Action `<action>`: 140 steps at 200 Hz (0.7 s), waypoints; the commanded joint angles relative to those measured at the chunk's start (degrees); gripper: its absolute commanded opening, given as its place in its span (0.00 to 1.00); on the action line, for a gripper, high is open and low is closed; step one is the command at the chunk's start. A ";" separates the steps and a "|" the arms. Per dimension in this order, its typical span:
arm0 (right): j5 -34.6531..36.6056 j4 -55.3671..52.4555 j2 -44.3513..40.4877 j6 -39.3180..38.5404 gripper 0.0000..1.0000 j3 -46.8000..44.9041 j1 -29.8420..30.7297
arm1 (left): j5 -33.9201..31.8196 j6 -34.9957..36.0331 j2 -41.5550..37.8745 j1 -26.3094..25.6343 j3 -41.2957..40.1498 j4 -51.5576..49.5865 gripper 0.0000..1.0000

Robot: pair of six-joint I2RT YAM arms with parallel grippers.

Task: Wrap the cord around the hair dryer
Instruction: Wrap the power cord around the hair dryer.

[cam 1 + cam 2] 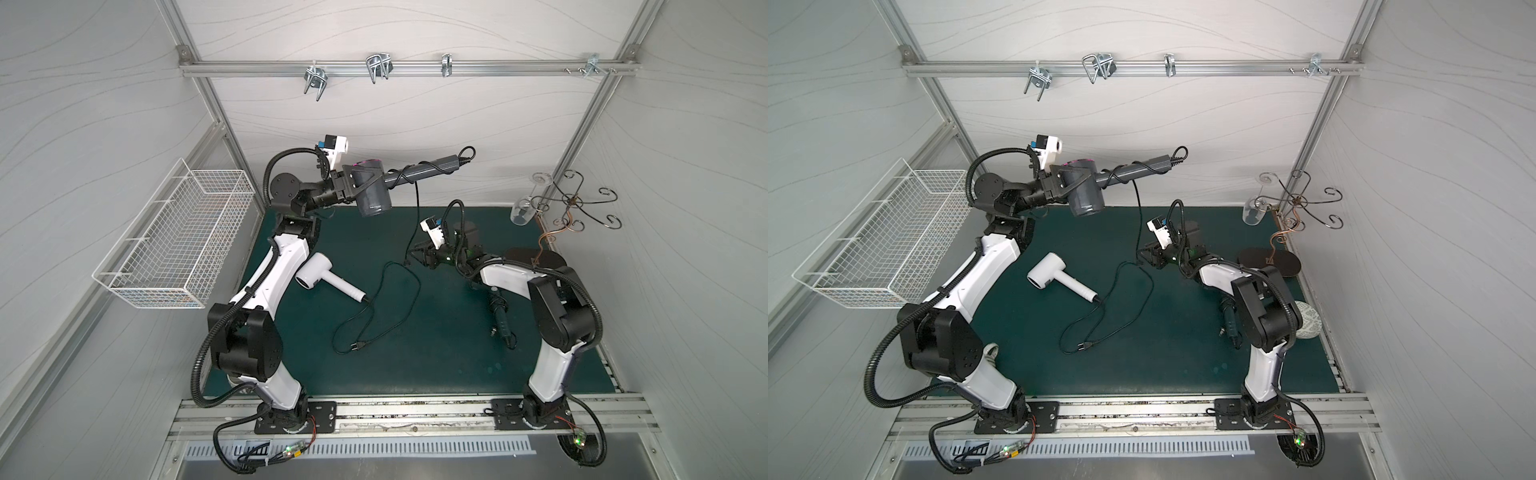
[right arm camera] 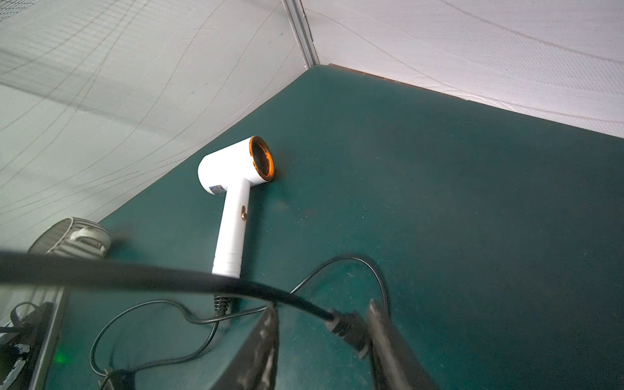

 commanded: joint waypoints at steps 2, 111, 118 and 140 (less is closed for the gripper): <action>-3.44 1.72 1.50 -1.33 0.43 1.06 0.38 | -1.33 -1.63 -1.71 0.05 2.77 6.59 0.00; -6.81 3.18 4.02 1.96 0.25 1.55 0.66 | -1.42 -1.65 -1.85 0.18 2.75 6.41 0.00; -7.27 3.19 4.19 2.40 0.24 1.59 0.66 | -1.47 -1.71 -1.86 0.27 2.76 6.46 0.00; -8.40 3.18 4.92 2.94 0.21 1.38 0.84 | -1.64 -1.98 -1.93 0.27 2.56 6.79 0.00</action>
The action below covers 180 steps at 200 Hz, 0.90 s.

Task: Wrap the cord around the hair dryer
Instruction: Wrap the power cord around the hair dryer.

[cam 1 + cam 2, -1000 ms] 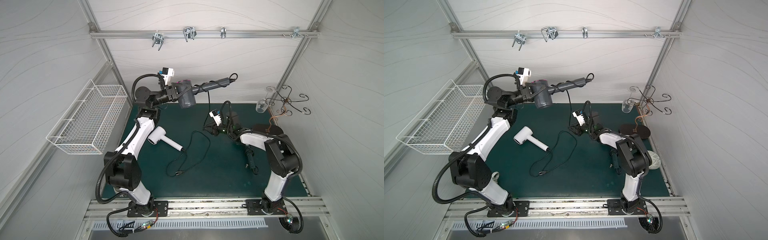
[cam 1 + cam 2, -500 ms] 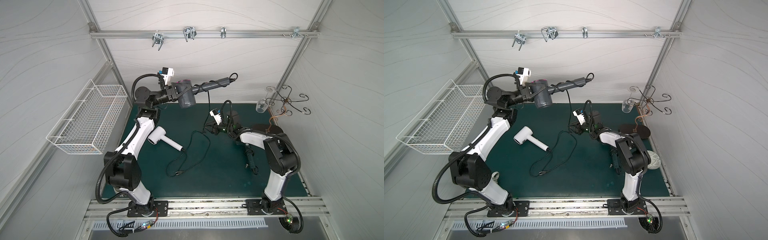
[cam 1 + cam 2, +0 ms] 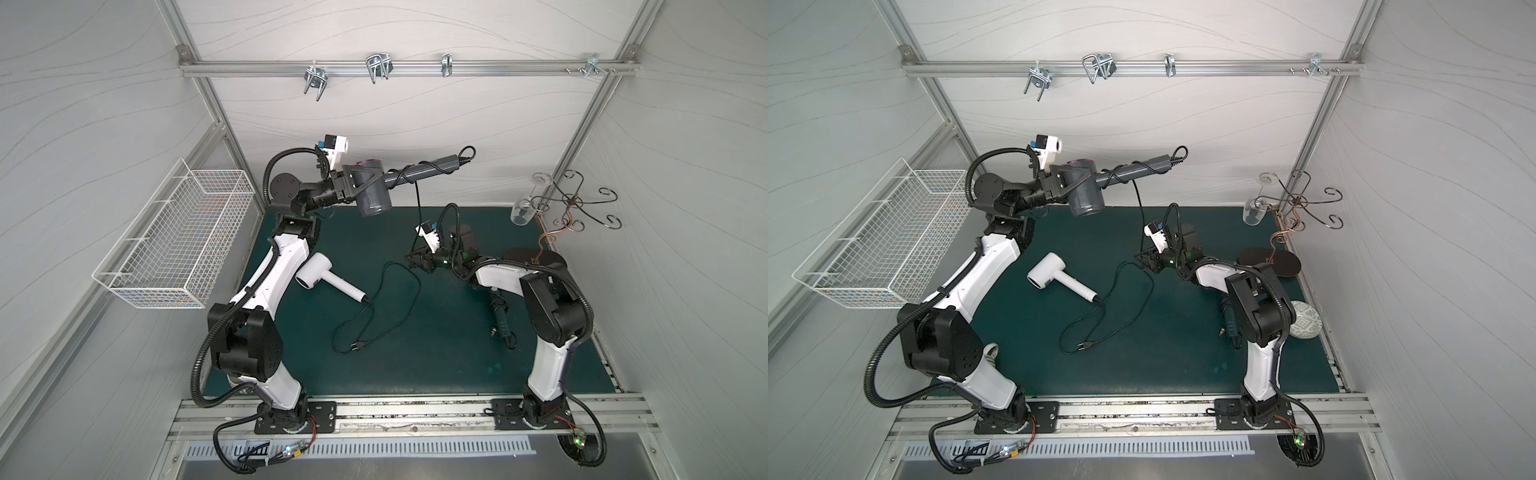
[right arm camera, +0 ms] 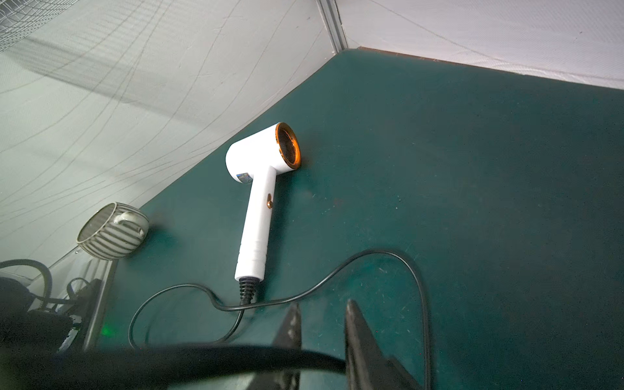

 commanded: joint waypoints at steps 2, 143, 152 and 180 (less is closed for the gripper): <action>-2.76 1.36 1.40 0.96 0.21 1.14 0.18 | -1.58 -1.91 -1.93 0.27 2.55 6.57 0.00; -3.96 -20.57 -12.73 -5.92 0.00 -6.31 3.15 | -6.55 1.30 -1.77 8.33 -1.09 1.41 0.00; -3.71 -24.53 -16.00 -8.08 0.00 -7.10 3.95 | -6.50 2.15 -1.72 9.06 -1.38 0.31 0.00; -2.38 -39.18 -25.67 -14.12 0.00 -6.39 7.67 | -5.89 7.56 -1.07 10.11 -1.24 -6.35 0.00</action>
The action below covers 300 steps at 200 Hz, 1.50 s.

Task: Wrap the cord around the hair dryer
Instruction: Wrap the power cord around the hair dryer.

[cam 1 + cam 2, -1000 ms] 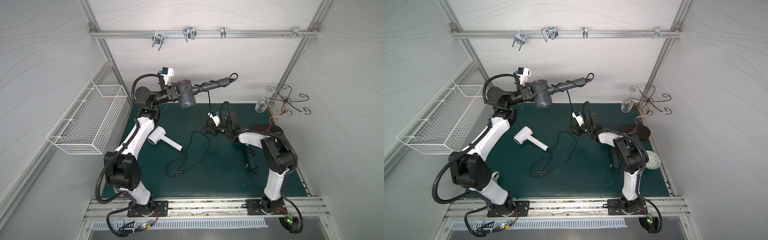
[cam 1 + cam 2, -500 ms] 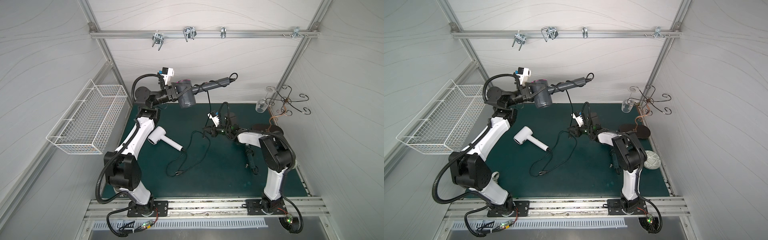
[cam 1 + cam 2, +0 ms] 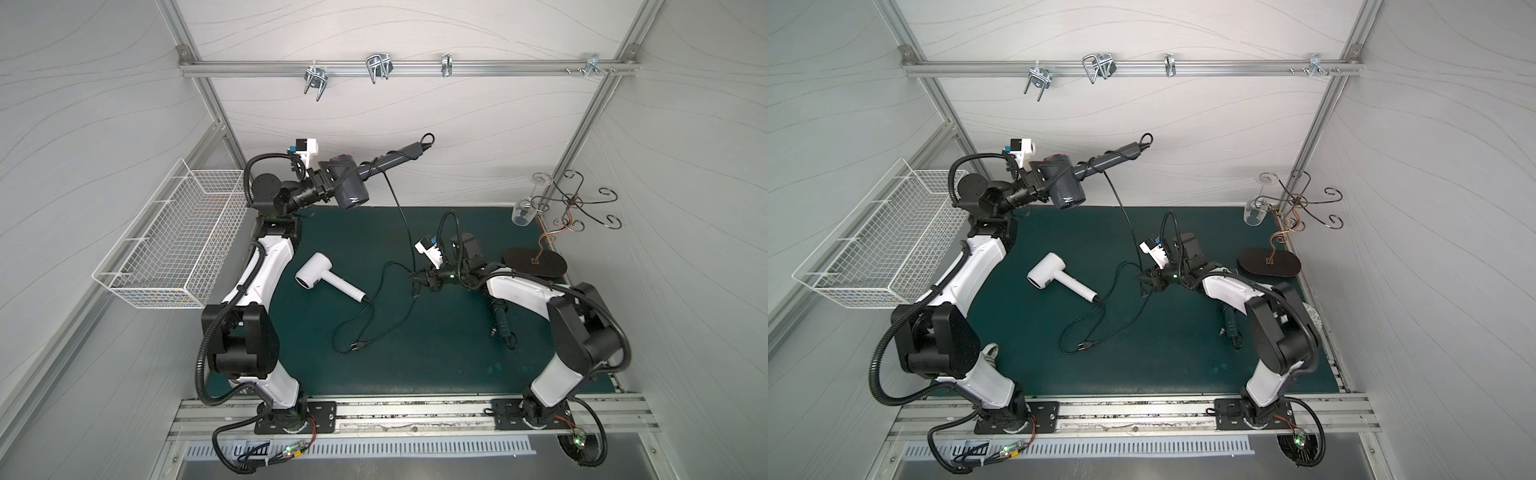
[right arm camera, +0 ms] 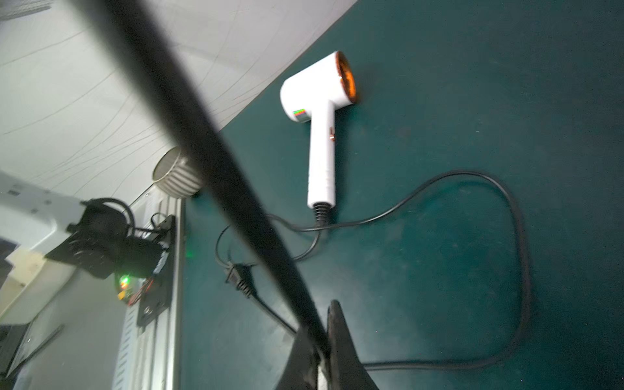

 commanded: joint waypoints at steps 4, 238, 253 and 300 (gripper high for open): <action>-0.02 -18.03 -8.85 -9.61 0.00 1.24 3.54 | -1.28 5.62 -1.10 0.41 1.74 -2.14 0.00; 18.34 -50.36 -3.80 -32.26 0.00 58.22 1.16 | -0.09 47.11 -10.75 -15.73 -12.03 -53.16 0.00; 18.65 -50.08 -1.73 -33.66 0.00 59.52 -0.59 | 1.95 48.06 -11.87 -16.82 -12.87 -53.10 0.00; 14.96 -48.72 3.80 -34.37 0.00 61.48 -6.77 | 8.26 45.48 -13.64 -20.55 -15.74 -45.47 0.00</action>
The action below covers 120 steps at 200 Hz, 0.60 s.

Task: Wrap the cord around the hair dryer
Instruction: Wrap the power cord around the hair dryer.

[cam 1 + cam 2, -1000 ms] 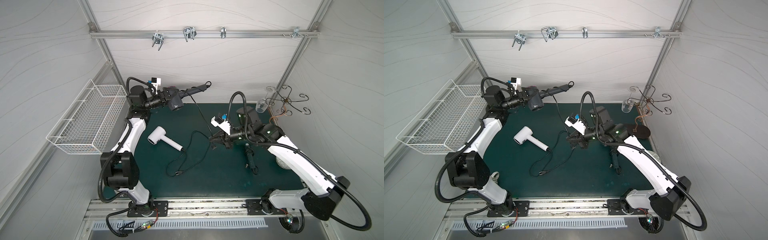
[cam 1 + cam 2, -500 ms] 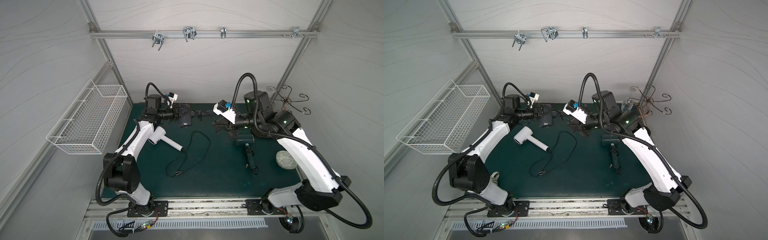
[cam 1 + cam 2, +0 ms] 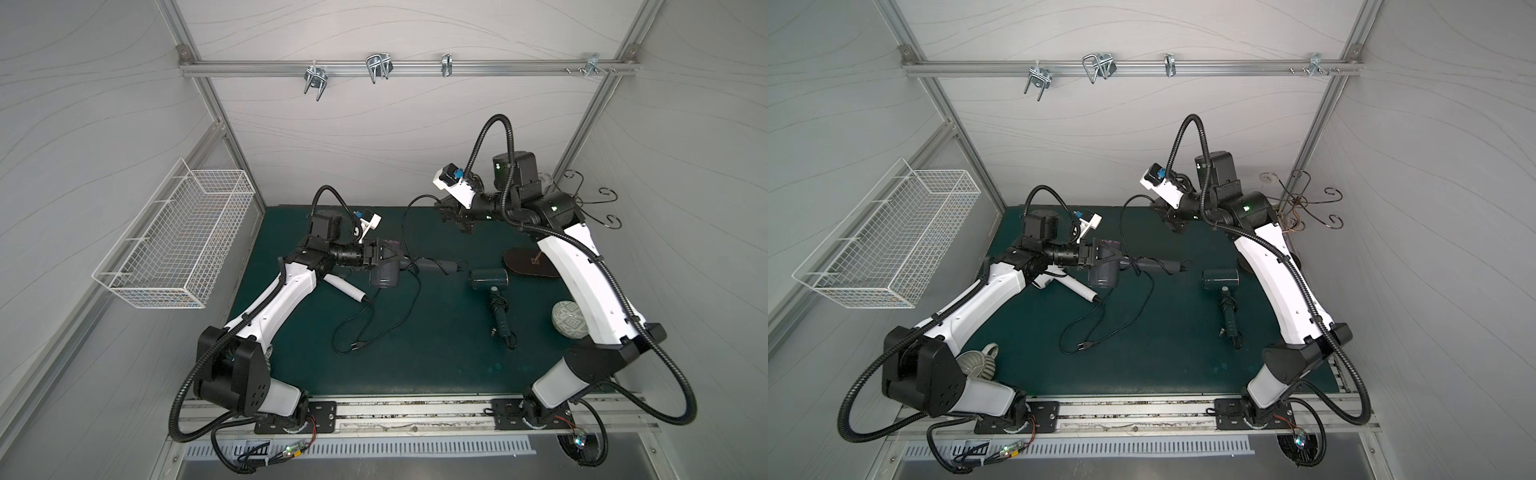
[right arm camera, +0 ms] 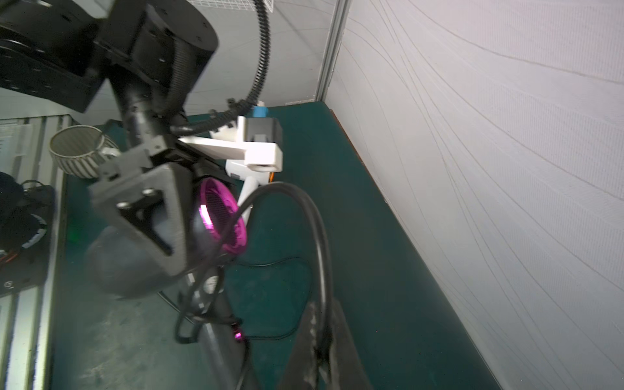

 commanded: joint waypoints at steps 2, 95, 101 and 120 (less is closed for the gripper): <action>-3.08 1.76 2.41 -2.58 0.00 1.67 -2.98 | 6.51 -0.43 -2.48 -1.92 0.20 8.77 0.00; -16.94 9.67 8.01 5.55 0.00 -10.04 -11.70 | 9.78 -23.78 -2.03 -3.00 3.26 38.33 0.00; -17.31 10.08 8.02 6.07 0.00 -11.09 -11.83 | 9.76 -24.96 -1.71 -3.00 3.72 39.82 0.00; -19.02 11.67 7.79 7.74 0.00 -14.17 -12.34 | 9.75 -27.10 -0.90 -3.00 5.10 42.57 0.00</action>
